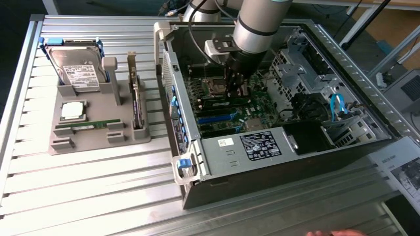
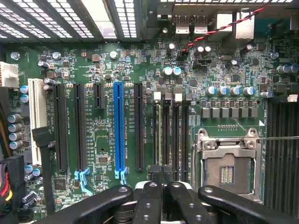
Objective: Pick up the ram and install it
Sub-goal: 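Press down the ram until it locks into place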
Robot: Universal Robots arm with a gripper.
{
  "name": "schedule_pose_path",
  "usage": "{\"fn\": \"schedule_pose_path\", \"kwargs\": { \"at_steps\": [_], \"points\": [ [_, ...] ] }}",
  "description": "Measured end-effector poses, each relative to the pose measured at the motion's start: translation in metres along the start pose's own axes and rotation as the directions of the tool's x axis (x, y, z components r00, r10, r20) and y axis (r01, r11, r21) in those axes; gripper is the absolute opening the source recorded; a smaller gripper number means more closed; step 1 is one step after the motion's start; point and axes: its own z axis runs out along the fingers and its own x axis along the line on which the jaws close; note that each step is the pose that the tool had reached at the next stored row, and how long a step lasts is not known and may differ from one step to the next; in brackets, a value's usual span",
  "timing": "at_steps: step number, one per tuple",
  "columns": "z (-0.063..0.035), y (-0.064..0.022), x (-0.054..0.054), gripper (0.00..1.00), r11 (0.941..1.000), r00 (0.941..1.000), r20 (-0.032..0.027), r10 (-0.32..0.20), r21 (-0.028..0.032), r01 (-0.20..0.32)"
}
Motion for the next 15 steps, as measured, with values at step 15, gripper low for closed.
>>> {"fn": "schedule_pose_path", "kwargs": {
  "at_steps": [15],
  "points": [
    [0.0015, 0.0004, -0.0005, 0.1, 1.0, 1.0, 0.0004, 0.0, 0.0002, 0.0]
  ]
}}
